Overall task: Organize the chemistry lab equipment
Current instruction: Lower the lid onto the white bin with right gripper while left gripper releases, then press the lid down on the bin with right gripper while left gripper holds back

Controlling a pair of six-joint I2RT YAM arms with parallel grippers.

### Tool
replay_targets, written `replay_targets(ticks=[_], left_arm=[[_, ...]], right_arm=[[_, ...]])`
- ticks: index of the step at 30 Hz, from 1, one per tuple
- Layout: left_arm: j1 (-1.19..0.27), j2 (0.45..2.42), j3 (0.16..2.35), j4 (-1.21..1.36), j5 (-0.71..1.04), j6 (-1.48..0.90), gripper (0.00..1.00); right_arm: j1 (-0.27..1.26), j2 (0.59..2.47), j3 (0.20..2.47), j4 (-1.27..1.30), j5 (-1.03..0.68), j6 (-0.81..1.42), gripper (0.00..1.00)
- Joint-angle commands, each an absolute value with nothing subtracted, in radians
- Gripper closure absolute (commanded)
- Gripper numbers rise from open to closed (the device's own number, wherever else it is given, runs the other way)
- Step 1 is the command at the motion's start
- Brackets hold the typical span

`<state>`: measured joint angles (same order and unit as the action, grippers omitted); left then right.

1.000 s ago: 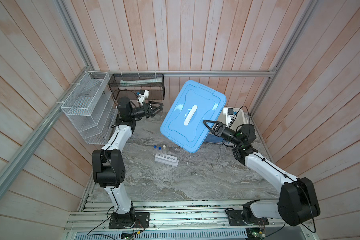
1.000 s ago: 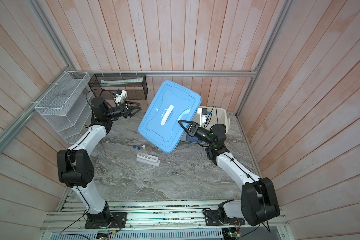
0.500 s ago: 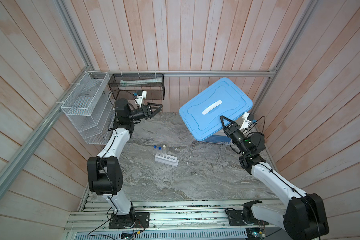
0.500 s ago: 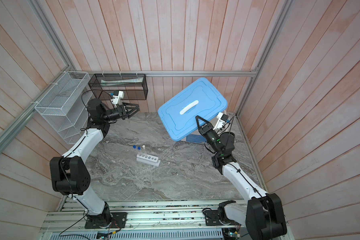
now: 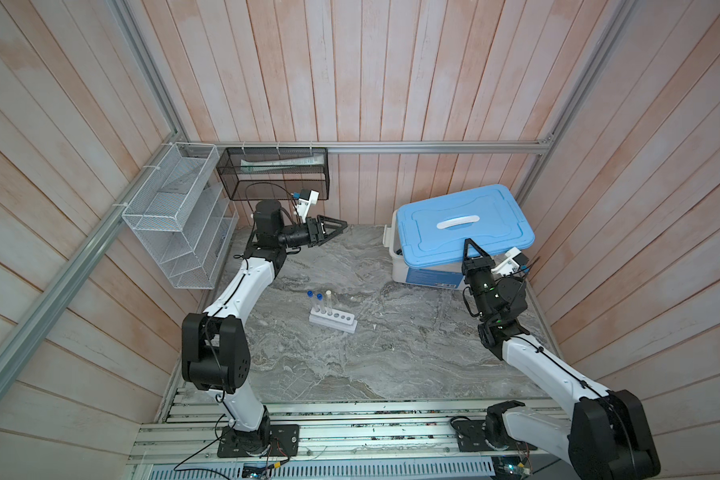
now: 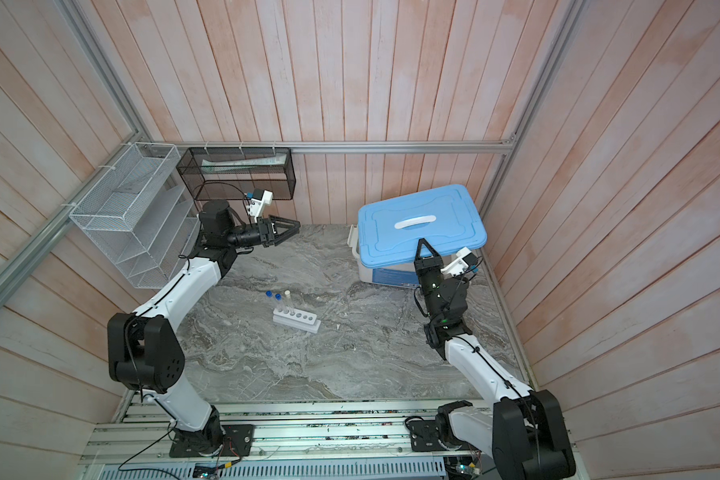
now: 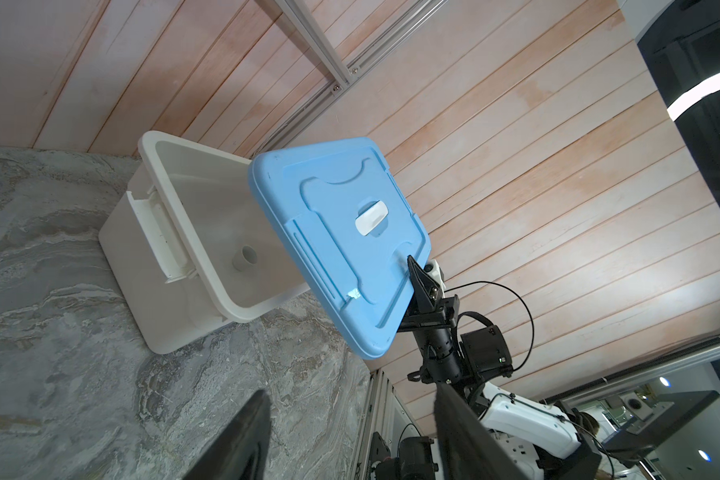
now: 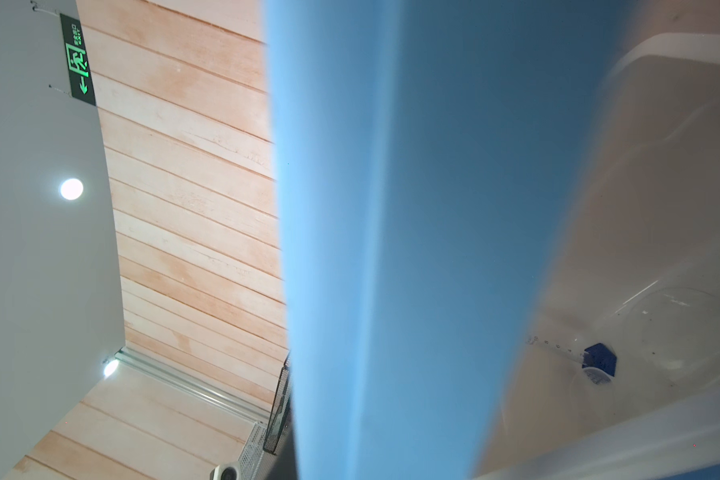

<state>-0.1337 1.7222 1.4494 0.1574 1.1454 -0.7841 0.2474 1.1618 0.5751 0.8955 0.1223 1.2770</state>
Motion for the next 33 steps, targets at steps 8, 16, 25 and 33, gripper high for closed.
replay_targets(ticks=[8,16,25,33], left_arm=[[-0.134,1.685,1.448,0.055,1.139,-0.692,0.36],[-0.133,1.689,1.462,0.005,1.14,-0.658,0.36],[-0.133,1.692,1.489,-0.081,1.14,-0.59,0.37],[-0.132,1.693,1.498,-0.12,1.135,-0.564,0.37]], right_arm=[[0.241,1.293,0.561,1.069,0.238,1.394,0.99],[0.241,1.432,0.62,1.157,0.196,1.462,0.99],[0.243,1.557,0.657,1.266,0.169,1.498,0.99],[0.248,1.61,0.693,1.266,0.167,1.508,1.0]])
